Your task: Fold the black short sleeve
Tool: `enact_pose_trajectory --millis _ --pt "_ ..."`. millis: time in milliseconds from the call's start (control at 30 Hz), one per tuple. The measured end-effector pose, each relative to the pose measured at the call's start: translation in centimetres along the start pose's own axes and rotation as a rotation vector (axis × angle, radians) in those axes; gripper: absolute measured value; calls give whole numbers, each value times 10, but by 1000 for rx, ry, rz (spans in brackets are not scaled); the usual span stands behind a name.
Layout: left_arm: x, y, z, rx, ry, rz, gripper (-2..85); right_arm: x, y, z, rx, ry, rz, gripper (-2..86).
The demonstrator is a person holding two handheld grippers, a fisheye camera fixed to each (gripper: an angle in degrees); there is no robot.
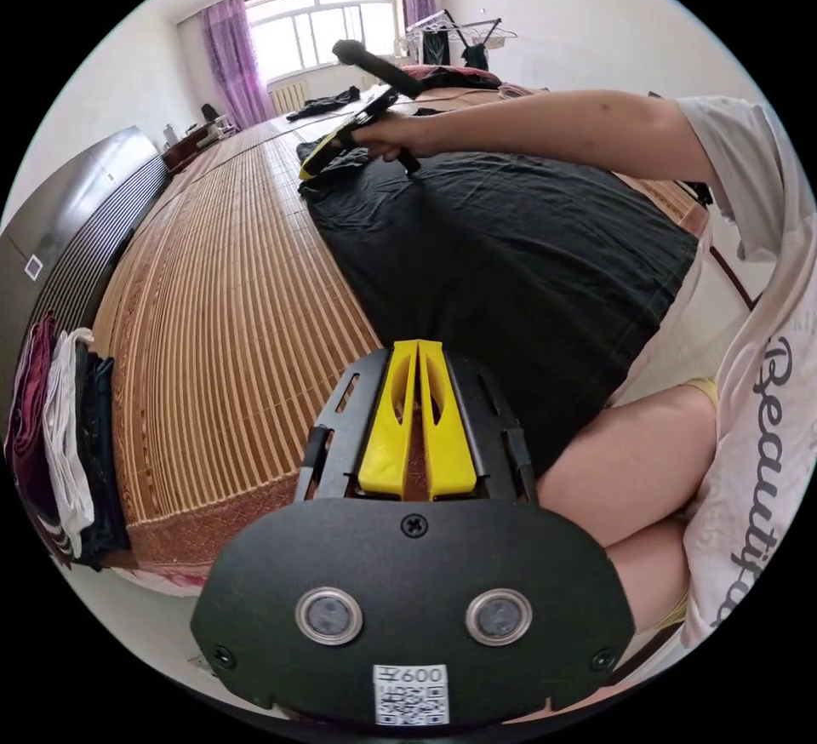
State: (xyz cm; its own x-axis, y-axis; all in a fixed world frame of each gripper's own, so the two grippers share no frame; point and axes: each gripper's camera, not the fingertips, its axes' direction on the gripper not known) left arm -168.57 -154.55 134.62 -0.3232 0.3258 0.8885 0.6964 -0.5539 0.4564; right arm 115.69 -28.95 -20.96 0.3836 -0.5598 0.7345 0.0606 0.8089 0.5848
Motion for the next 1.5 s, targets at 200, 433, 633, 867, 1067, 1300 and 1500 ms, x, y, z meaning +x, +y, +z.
enact_pose_trajectory --millis 200,433,633,867,1067,1300,1500 --pt "29 -42 -13 -38 -136 126 8 75 -27 -60 23 86 170 -8" --pt "-74 -242 59 129 -132 -101 8 200 -81 -1 -94 182 353 -8" --pt "-60 -343 186 -108 -57 -64 7 253 -117 74 -272 196 325 -8" --pt "2 -353 196 -79 -174 -28 6 290 -127 78 -223 257 383 -8" --pt "56 -368 204 -80 -294 35 6 308 -136 31 -25 202 505 -8" --pt "79 -385 201 -66 -278 24 6 303 -147 81 -227 200 442 -8" --pt "94 -400 196 -59 -265 16 6 299 -108 39 60 305 533 -8"
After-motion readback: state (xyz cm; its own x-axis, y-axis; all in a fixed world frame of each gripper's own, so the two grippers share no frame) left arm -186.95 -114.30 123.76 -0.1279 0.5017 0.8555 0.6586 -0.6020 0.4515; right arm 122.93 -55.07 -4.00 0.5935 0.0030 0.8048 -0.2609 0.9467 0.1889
